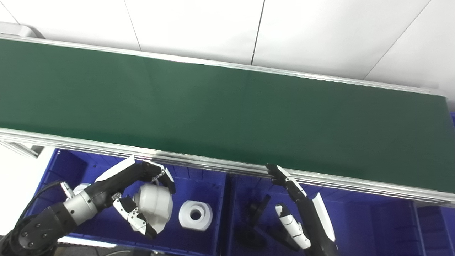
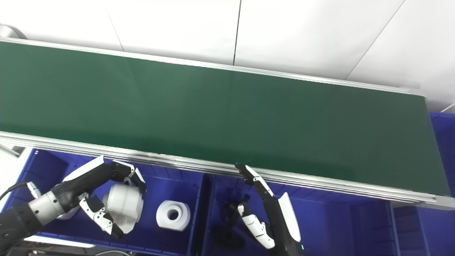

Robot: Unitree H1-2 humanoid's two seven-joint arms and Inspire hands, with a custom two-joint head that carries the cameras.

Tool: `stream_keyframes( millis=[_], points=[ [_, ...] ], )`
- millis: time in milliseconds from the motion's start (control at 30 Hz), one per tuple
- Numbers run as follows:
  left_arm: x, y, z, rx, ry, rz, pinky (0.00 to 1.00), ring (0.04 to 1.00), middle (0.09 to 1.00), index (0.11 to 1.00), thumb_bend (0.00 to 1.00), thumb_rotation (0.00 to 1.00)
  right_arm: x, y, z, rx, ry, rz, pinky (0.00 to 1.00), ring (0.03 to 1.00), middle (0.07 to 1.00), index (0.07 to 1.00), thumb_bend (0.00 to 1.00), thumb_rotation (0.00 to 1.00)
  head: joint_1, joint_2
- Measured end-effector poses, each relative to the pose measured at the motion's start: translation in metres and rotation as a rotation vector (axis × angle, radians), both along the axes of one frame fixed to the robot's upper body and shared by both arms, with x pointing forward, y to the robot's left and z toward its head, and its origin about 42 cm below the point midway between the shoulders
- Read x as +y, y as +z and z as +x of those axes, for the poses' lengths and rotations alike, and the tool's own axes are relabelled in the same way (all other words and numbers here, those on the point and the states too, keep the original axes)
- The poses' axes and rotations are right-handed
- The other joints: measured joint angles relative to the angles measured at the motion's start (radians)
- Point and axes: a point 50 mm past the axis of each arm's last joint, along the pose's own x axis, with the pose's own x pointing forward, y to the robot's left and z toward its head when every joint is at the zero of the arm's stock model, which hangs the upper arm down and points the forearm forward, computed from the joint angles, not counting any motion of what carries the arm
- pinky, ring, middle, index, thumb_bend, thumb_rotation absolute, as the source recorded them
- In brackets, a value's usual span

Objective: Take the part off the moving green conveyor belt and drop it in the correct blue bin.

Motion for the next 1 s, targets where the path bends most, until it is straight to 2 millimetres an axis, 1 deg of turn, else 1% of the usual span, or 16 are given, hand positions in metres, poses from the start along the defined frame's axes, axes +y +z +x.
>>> stream_keyframes(
  millis=[200,300,500,567,633,667,700,733,767,800,833,900,1000],
  points=[
    [-0.003,-0.02,0.0,0.027,0.024,0.037,0.39,0.462,0.526,0.494,0.47,0.0,0.0,0.0,0.0,0.002,-0.001,0.002,0.81,0.869,0.888,0.872,0.52,1.0,0.002,-0.003],
    [-0.002,-0.026,0.002,0.033,0.027,0.052,0.39,0.46,0.523,0.495,0.47,0.0,0.0,0.0,0.0,0.002,-0.001,0.002,0.81,0.869,0.888,0.872,0.51,1.0,-0.002,-0.002],
    [-0.004,-0.048,0.017,0.03,0.008,0.103,0.39,0.458,0.521,0.495,0.47,0.0,0.0,0.0,0.0,0.002,-0.002,0.001,0.81,0.868,0.888,0.872,0.51,1.0,-0.005,-0.003],
    [-0.006,-0.053,0.021,0.02,0.01,0.103,0.39,0.484,0.513,0.477,0.48,0.0,-0.001,0.0,0.0,0.002,-0.003,0.001,0.81,0.866,0.887,0.87,0.51,1.0,-0.009,-0.002],
    [-0.008,-0.056,0.025,0.01,0.007,0.115,0.39,0.489,0.514,0.484,0.48,0.0,-0.001,0.0,0.0,0.002,-0.003,0.001,0.81,0.867,0.888,0.871,0.51,1.0,-0.009,-0.002],
    [-0.009,-0.055,0.025,0.005,0.002,0.122,0.44,0.479,0.518,0.485,0.49,0.0,-0.001,0.0,0.0,0.002,-0.003,0.001,0.81,0.868,0.888,0.872,0.51,1.0,-0.011,-0.003],
    [-0.01,-0.055,0.025,0.0,-0.004,0.13,0.52,0.589,0.644,0.493,0.5,0.02,-0.001,0.0,0.0,0.002,-0.004,0.0,0.81,0.868,0.888,0.872,0.51,1.0,-0.011,-0.003],
    [-0.01,-0.054,0.026,-0.003,-0.008,0.133,0.57,0.652,0.701,0.607,0.56,0.01,-0.001,0.0,0.0,0.002,-0.005,0.0,0.81,0.868,0.888,0.872,0.51,1.0,-0.011,-0.003],
    [-0.011,-0.053,0.026,-0.006,-0.011,0.137,0.64,0.718,0.751,0.682,0.6,0.01,-0.001,0.0,0.0,0.002,-0.005,-0.001,0.81,0.868,0.888,0.872,0.51,1.0,-0.011,-0.003],
    [-0.011,-0.054,0.025,-0.005,-0.013,0.139,0.73,0.799,0.815,0.77,0.64,0.04,-0.001,0.0,0.0,0.002,-0.005,-0.001,0.81,0.866,0.888,0.87,0.51,1.0,-0.008,-0.003],
    [-0.01,-0.054,0.024,-0.002,-0.014,0.14,0.74,0.805,0.82,0.777,0.64,0.05,-0.001,0.0,0.0,0.002,-0.005,-0.001,0.81,0.866,0.888,0.87,0.51,1.0,-0.008,-0.003],
    [-0.009,-0.053,0.024,0.0,-0.015,0.138,0.78,0.839,0.848,0.812,0.65,0.11,-0.001,0.0,0.0,0.002,-0.005,-0.001,0.81,0.869,0.889,0.871,0.51,1.0,-0.009,-0.003],
    [-0.008,-0.053,0.024,0.002,-0.015,0.134,0.79,0.846,0.856,0.825,0.67,0.18,-0.001,0.0,0.0,0.001,-0.004,-0.001,0.81,0.867,0.889,0.871,0.51,1.0,-0.009,-0.002]
  ],
)
